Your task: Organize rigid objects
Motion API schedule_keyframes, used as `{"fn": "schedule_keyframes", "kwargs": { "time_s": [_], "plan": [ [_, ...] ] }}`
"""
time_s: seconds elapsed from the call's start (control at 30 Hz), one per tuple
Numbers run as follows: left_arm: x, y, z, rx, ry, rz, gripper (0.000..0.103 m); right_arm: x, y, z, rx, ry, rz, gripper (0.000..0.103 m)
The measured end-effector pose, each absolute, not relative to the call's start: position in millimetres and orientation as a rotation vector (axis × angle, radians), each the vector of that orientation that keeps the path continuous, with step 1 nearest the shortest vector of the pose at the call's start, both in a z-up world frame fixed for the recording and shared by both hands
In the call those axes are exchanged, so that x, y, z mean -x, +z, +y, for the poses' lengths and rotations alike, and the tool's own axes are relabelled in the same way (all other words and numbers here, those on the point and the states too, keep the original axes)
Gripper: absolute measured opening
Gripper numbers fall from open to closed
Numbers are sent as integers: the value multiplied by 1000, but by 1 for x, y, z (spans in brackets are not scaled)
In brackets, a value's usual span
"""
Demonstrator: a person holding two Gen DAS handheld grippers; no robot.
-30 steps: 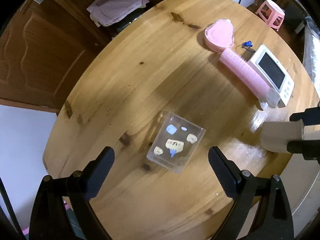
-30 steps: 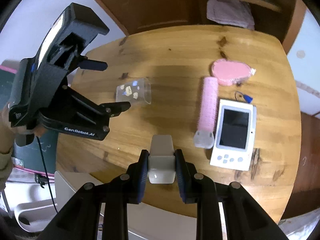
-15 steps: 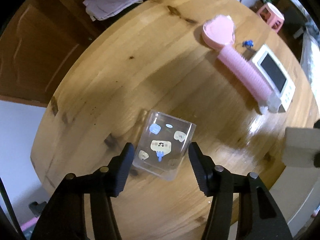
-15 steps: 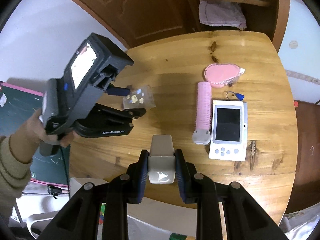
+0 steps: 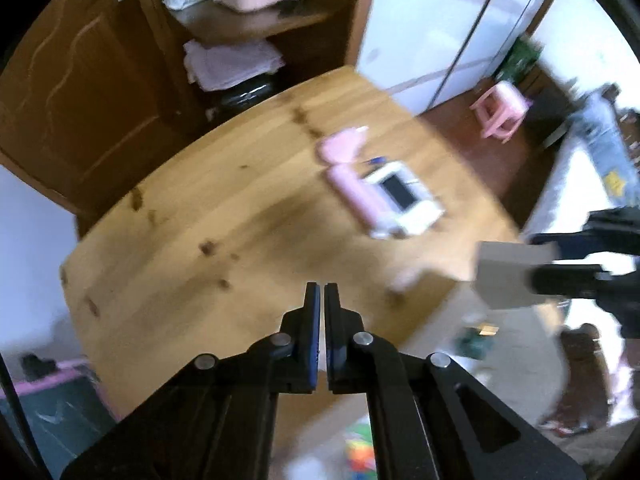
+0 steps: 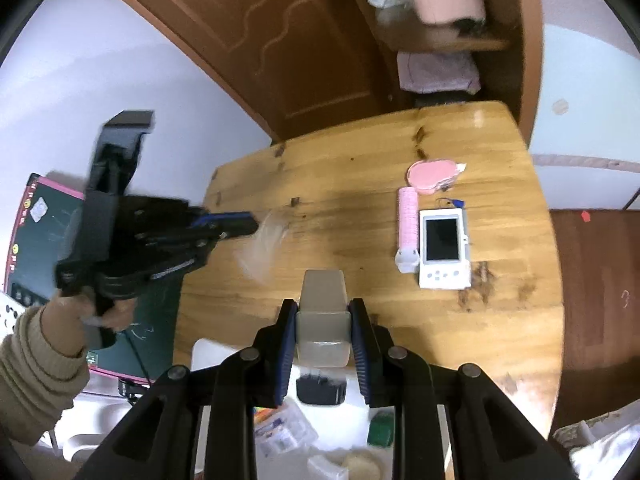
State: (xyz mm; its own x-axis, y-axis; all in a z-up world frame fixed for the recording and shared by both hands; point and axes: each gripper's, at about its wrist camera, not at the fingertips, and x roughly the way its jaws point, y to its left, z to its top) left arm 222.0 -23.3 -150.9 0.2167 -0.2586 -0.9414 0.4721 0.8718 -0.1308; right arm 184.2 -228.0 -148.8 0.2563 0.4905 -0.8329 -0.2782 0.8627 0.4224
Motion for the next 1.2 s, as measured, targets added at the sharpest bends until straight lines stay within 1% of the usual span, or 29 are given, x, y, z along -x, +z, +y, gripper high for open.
{"fn": "schedule_keyframes", "kwargs": {
  "time_s": [0.07, 0.17, 0.4, 0.53, 0.67, 0.87, 0.9, 0.93, 0.97, 1.0, 1.03, 1.2],
  "plan": [
    [-193, -143, -31, -181, -539, 1245, 2, -164, -144, -235, -205, 506, 1198, 26],
    [-159, -141, -45, -170, -606, 1258, 1, -136, -152, -244, -212, 476, 1223, 26],
    [-106, -173, -72, -187, -659, 1352, 1, -83, -214, -248, -175, 393, 1370, 26],
    [-84, -191, -81, -212, -654, 1392, 1, -66, -245, -242, -153, 371, 1412, 26],
    [-72, -206, -82, -204, -637, 1420, 1, -56, -261, -231, -87, 349, 1402, 26],
    [-67, -214, -71, -157, -600, 1440, 1, -52, -260, -212, 56, 339, 1330, 28],
    [-67, -214, -69, -153, -597, 1440, 2, -51, -262, -208, 90, 342, 1329, 33],
    [-68, -214, -67, -146, -596, 1441, 4, -51, -262, -205, 109, 344, 1326, 42],
    [-69, -213, -64, -139, -595, 1443, 7, -49, -262, -201, 128, 346, 1315, 47],
    [-69, -214, -61, -133, -591, 1447, 13, -48, -262, -198, 141, 348, 1300, 54],
    [-70, -213, -58, -131, -578, 1453, 15, -47, -259, -196, 148, 355, 1282, 56],
    [-78, -212, -47, -103, -531, 1469, 16, -51, -255, -188, 128, 391, 1258, 57]
  ]
}}
